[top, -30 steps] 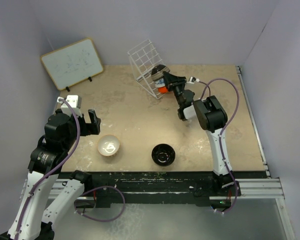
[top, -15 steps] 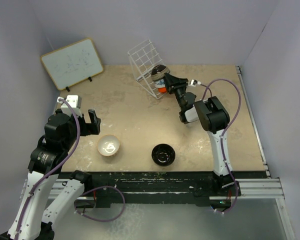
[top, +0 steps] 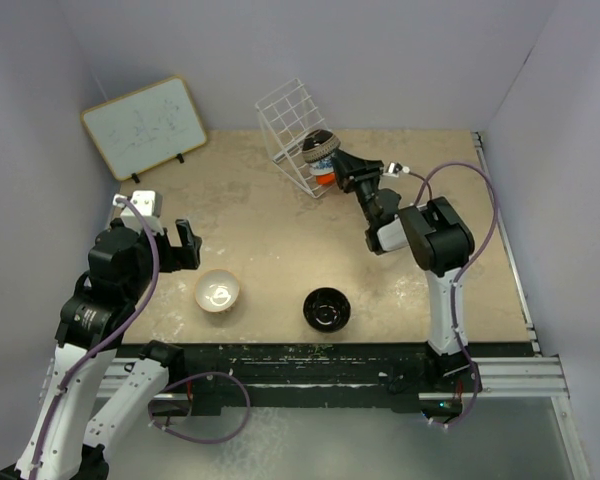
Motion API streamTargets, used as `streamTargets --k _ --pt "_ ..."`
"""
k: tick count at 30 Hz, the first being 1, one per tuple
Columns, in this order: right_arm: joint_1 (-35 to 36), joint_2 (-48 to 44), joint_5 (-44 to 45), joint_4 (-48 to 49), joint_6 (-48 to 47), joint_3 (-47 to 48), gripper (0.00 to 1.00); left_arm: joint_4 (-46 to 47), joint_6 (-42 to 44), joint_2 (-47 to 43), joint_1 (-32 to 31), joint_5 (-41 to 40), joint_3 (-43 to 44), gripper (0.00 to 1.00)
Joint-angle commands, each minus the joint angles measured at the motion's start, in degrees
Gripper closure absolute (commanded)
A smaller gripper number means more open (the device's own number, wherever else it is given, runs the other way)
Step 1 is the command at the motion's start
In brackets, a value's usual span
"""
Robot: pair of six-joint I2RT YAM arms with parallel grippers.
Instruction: Load the bowls into the dish rack
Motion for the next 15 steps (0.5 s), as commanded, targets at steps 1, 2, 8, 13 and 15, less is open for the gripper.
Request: streamTargets --k 1,2,8,13,15 --pt "0.29 -5.65 -0.95 18.41 -0.53 -4.09 0.53 1.62 -0.72 -0.46 0.36 0.43 1.43 0.01" --pt "0.29 -6.84 -1.59 18.08 -0.90 -5.33 0.53 1.64 -0.70 -0.50 0.38 0.34 1.39 0.01" --pt "0.65 -21.42 -9.41 0.07 -8.17 -12.61 0.55 1.53 -0.73 -0.52 0.37 0.11 1.57 0.01" --pt "3.38 -36.82 -16.44 -35.78 -29.46 -11.20 0.52 1.00 -0.39 -0.87 0.35 0.02 2.19 0.01" --pt "5.63 -41.71 -15.50 -50.18 -38.84 -9.98 0.51 0.93 -0.15 -1.26 0.37 -0.24 2.45 0.01"
